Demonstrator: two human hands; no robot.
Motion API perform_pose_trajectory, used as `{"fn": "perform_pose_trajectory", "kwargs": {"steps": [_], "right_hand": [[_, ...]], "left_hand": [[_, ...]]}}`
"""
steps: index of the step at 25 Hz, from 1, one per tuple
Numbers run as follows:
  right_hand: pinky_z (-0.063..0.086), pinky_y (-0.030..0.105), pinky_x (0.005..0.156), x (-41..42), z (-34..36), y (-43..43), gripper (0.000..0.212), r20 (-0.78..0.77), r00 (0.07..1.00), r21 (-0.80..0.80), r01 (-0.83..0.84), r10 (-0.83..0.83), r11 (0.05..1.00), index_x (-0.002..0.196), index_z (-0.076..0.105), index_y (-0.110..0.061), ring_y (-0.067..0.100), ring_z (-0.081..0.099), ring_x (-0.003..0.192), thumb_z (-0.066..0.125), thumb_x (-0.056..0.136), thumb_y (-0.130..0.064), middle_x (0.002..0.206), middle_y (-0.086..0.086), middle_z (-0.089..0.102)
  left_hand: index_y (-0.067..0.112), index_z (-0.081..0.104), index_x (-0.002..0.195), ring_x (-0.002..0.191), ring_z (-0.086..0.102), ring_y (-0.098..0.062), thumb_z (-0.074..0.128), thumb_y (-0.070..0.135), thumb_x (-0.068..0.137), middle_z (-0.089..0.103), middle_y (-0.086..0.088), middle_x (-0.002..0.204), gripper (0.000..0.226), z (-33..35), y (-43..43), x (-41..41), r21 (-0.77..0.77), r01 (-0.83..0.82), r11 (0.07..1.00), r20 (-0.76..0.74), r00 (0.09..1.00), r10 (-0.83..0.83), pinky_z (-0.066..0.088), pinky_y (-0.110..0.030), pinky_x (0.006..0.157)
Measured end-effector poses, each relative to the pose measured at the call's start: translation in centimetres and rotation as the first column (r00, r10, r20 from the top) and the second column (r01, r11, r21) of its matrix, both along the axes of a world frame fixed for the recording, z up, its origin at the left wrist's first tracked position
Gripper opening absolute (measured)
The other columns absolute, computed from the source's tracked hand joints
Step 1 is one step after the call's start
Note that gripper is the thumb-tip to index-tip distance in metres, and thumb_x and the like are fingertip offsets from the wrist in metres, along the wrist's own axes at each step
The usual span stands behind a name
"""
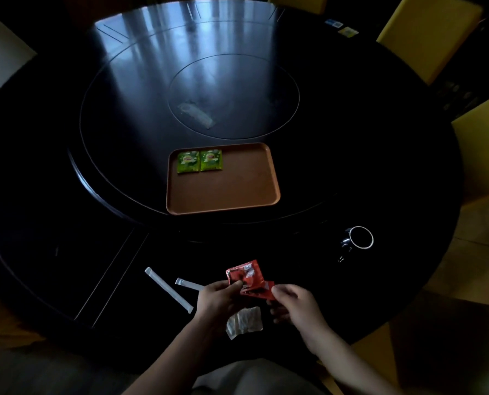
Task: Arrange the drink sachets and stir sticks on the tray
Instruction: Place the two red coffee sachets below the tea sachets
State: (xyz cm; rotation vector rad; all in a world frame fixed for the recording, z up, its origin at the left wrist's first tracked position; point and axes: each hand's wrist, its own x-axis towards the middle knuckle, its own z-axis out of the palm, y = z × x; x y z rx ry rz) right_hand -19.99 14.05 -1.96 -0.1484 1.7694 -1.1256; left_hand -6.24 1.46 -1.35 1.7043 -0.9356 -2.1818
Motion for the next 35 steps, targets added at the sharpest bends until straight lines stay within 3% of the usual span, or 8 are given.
{"fn": "perform_pose_trajectory", "kwargs": {"steps": [3,6,17,19,22,27,30,35], "right_hand": [[0.054,0.029,0.059,0.3,1.5,-1.1,0.013,0.161,0.982,-0.087,0.114,-0.099,0.99,0.1,0.071,-0.007,0.022,0.072,0.075,0.064,0.089,-0.006,0.088,0.014,0.076],[0.055,0.03,0.06,-0.1,2.3,-2.2,0.014,0.0,0.994,-0.099,0.113,-0.113,0.989,0.101,0.07,-0.008,0.022,0.071,0.072,0.066,0.088,-0.005,0.088,0.015,0.074],[0.054,0.03,0.055,-3.2,5.5,-9.8,0.01,0.061,0.992,-0.112,0.113,-0.107,0.987,0.1,0.067,-0.005,0.025,0.065,0.07,0.063,0.092,-0.01,0.094,0.018,0.069],[0.055,0.031,0.055,-4.1,6.4,-12.7,0.006,-0.023,0.998,-0.12,0.06,-0.064,0.991,0.095,0.066,-0.007,0.024,0.065,0.07,0.061,0.093,-0.009,0.09,0.015,0.067],[0.057,0.03,0.053,-5.9,7.0,-17.1,0.006,-0.206,0.979,-0.104,-0.013,-0.009,0.994,0.088,0.065,-0.011,0.019,0.064,0.064,0.062,0.093,-0.009,0.089,0.013,0.067],[0.056,0.032,0.071,-9.1,6.0,-22.4,0.003,-0.695,0.704,0.035,-0.169,0.146,0.985,0.084,0.07,-0.017,0.014,0.065,0.075,0.072,0.085,-0.019,0.084,-0.002,0.069],[0.05,0.028,0.071,-10.7,6.1,-23.7,0.007,-0.915,0.38,0.048,-0.227,0.134,0.973,0.089,0.07,-0.017,0.017,0.062,0.079,0.073,0.082,-0.019,0.087,-0.001,0.068],[0.056,0.037,0.073,-10.3,2.6,-22.7,0.011,-0.869,0.385,0.107,-0.466,0.31,0.878,0.09,0.073,-0.018,0.018,0.065,0.082,0.075,0.08,-0.022,0.09,-0.001,0.07]], "left_hand": [[-0.006,0.068,0.094,0.072,0.074,-0.029,0.068,0.008,0.089,0.074,-0.014,0.069,0.014,0.8,0.1,0.4,-0.033,0.012,0.999,-0.039,0.999,-0.013,0.058,-0.037,0.07],[-0.001,0.069,0.101,0.088,0.073,-0.039,0.067,0.013,0.091,0.076,-0.022,0.091,0.018,1.8,-0.9,1.7,-0.081,-0.026,0.996,-0.067,0.998,0.021,0.058,-0.049,0.082],[0.027,0.072,0.084,0.066,0.072,-0.018,0.075,0.021,0.084,0.074,-0.001,0.074,0.006,5.6,-10.3,3.6,-0.67,-0.007,0.742,0.201,0.961,0.191,0.061,-0.041,0.064],[0.026,0.073,0.085,0.069,0.07,-0.012,0.075,0.025,0.083,0.073,0.003,0.076,0.003,5.9,-13.4,2.8,-0.786,0.1,0.611,0.259,0.949,0.178,0.058,-0.037,0.065],[0.018,0.073,0.092,0.075,0.064,-0.016,0.069,0.015,0.085,0.065,0.004,0.085,0.009,6.1,-17.4,1.0,-0.889,0.4,0.223,0.436,0.888,0.146,0.052,-0.035,0.064],[0.013,0.065,0.086,0.076,0.059,-0.029,0.07,0.016,0.08,0.058,-0.006,0.086,0.009,4.3,-21.9,-2.1,-0.586,0.784,-0.203,0.774,0.616,0.146,0.048,-0.038,0.048],[0.017,0.068,0.096,0.085,0.059,-0.03,0.068,0.025,0.082,0.058,-0.006,0.092,0.016,2.3,-22.3,-2.8,-0.507,0.845,-0.17,0.852,0.522,0.052,0.051,-0.04,0.057],[0.022,0.072,0.098,0.096,0.058,-0.026,0.06,0.024,0.072,0.063,-0.001,0.1,0.029,0.6,-21.6,-0.9,-0.672,0.74,-0.02,0.736,0.665,-0.125,0.051,-0.042,0.079]]}}
